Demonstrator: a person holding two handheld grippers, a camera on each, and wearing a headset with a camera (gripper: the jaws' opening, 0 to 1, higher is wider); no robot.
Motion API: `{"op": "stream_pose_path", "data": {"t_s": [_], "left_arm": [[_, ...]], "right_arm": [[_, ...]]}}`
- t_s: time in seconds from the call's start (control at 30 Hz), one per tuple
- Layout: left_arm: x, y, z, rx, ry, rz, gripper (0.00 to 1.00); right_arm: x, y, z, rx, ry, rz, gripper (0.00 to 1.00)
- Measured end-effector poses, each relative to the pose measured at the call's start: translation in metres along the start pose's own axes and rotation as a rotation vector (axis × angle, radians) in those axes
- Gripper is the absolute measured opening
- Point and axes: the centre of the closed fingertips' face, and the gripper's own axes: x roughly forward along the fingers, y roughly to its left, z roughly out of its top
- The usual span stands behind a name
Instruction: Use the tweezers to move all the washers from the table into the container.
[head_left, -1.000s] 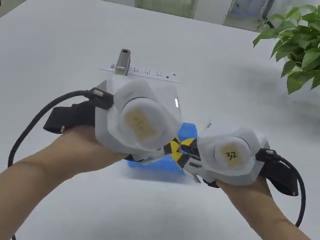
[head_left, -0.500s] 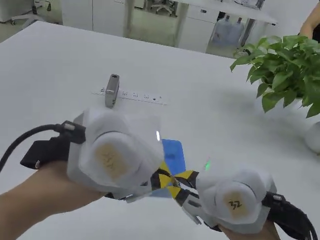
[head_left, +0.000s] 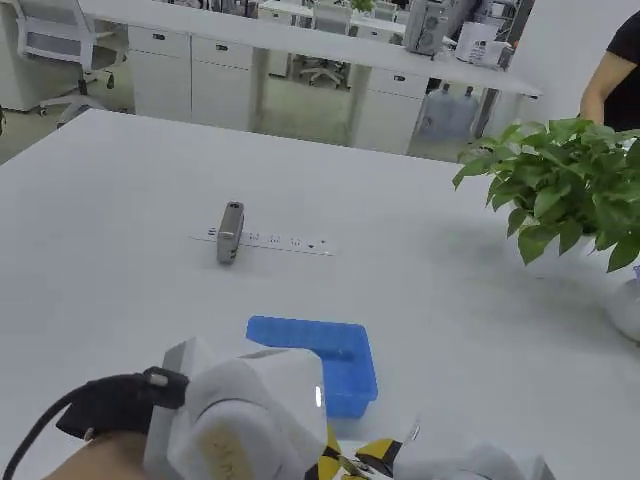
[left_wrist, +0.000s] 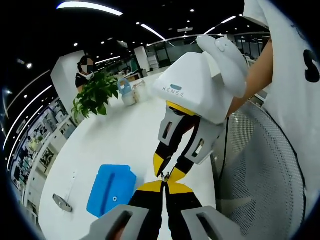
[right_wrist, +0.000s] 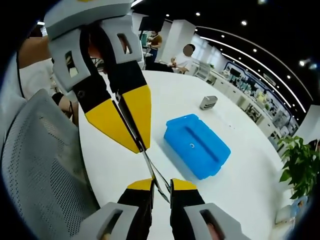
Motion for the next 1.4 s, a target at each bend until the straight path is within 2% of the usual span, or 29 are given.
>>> {"op": "stream_pose_path", "data": {"t_s": [0.17, 0.23, 0.4, 0.53, 0.7, 0.8, 0.9, 1.0, 1.07, 1.13, 1.2, 1.3, 1.4], "left_arm": [[0.011, -0.01, -0.017, -0.041, 0.021, -0.031, 0.0], [0.013, -0.012, -0.021, -0.057, 0.027, -0.044, 0.0], [0.017, -0.02, -0.031, -0.056, 0.045, -0.042, 0.0], [0.018, -0.019, -0.036, -0.062, 0.059, -0.041, 0.0], [0.021, -0.018, -0.05, -0.1, 0.073, -0.047, 0.0], [0.021, -0.016, -0.057, -0.117, 0.079, -0.044, 0.0], [0.024, -0.016, -0.067, -0.127, 0.104, -0.047, 0.0], [0.029, -0.017, -0.081, -0.12, 0.144, -0.056, 0.0], [0.032, -0.016, -0.088, -0.122, 0.164, -0.061, 0.0], [0.035, -0.014, -0.094, -0.117, 0.181, -0.064, 0.0], [0.036, -0.013, -0.097, -0.114, 0.19, -0.067, 0.0], [0.039, -0.011, -0.101, -0.111, 0.209, -0.079, 0.0], [0.042, -0.009, -0.106, -0.102, 0.226, -0.087, 0.0]], "right_arm": [[0.008, 0.008, -0.013, 0.017, 0.024, 0.019, 0.08], [0.011, 0.014, -0.018, 0.026, 0.037, 0.047, 0.08], [0.019, 0.02, -0.023, 0.051, 0.05, 0.078, 0.09], [0.024, 0.023, -0.026, 0.041, 0.058, 0.096, 0.09], [0.024, 0.022, -0.03, 0.103, 0.06, 0.109, 0.12], [0.017, 0.02, -0.029, 0.169, 0.039, 0.109, 0.13], [0.01, 0.016, -0.028, 0.207, 0.021, 0.098, 0.16], [0.0, 0.012, -0.026, 0.222, 0.009, 0.078, 0.17], [-0.007, 0.01, -0.023, 0.256, -0.012, 0.069, 0.19], [-0.015, 0.009, -0.019, 0.315, -0.034, 0.066, 0.26], [-0.025, 0.005, -0.015, 0.336, -0.061, 0.044, 0.29], [-0.036, 0.001, -0.015, 0.354, -0.067, 0.02, 0.32], [-0.046, -0.004, -0.018, 0.366, -0.063, 0.001, 0.4]]}}
